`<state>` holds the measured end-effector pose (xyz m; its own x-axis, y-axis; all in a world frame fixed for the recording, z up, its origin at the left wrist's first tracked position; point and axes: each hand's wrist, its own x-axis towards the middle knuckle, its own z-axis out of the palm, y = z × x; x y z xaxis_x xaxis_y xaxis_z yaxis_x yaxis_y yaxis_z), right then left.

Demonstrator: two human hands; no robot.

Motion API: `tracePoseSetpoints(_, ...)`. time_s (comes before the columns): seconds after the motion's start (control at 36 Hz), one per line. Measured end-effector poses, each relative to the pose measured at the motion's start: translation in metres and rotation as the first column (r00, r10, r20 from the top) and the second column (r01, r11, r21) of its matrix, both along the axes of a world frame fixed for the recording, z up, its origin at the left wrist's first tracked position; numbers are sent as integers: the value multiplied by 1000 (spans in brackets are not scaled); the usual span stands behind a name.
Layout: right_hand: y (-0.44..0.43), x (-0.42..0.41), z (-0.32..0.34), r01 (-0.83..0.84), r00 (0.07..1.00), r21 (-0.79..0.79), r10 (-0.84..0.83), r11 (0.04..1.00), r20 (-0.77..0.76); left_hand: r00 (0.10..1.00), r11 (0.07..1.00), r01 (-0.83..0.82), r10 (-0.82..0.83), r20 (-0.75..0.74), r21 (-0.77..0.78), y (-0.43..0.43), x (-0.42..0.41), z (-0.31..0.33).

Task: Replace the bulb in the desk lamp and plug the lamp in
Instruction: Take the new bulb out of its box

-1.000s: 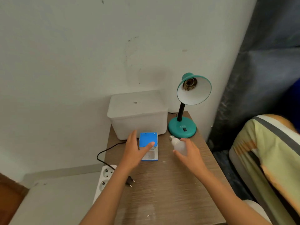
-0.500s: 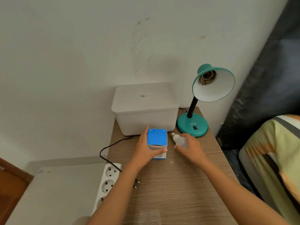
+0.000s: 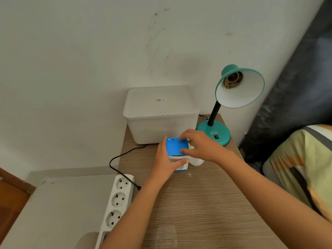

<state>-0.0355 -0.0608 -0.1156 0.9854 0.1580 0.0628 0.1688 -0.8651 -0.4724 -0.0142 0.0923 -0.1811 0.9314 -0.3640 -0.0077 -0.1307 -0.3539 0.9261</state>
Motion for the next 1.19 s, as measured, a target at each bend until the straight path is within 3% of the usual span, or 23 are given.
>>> tracePoseSetpoints(0.25, 2, 15, 13, -118, 988, -184, 96, 976, -123, 1000, 1000, 25, -25, 17, 0, 2, -1, -2)
tracePoseSetpoints(0.42, -2, 7, 4, -127, 991, -216, 134, 968, 17, 1000, 1000, 4, -4, 19, -17, 1, -1, -3)
tracePoseSetpoints(0.5, -4, 2, 2, -75, 987, -65, 83, 995, 138, 1000, 1000, -3, 4, 31, -22, 2, -3, -5)
tracePoseSetpoints(0.58, -4, 4, 5, 74, 970, 288, -136, 955, 202, 998, 1000, 10, -9, 58, -19, 3, -6, -7)
tracePoseSetpoints(0.67, 1, 12, 5, 232, 936, 514, -333, 826, 113, 998, 1000, 3, -1, 68, -30, 3, -10, -9)
tracePoseSetpoints(0.83, 2, 19, -6, 370, 892, 673, -447, 641, -65, 996, 1000, -4, 6, 88, -25, 3, -12, -10)
tracePoseSetpoints(1.0, -7, 3, -5, 377, 856, 563, -509, 735, 91, 997, 999, -6, 10, 76, -45, 4, -11, -10)
tracePoseSetpoints(1.08, -2, -6, -1, 256, 933, 448, -340, 857, 118, 997, 999, -5, 8, 72, -37, 4, -11, -11)
tracePoseSetpoints(1.19, 13, -3, 3, 53, 997, 182, -41, 982, -71, 998, 999, 1, 1, 59, -32, 3, -11, -13)
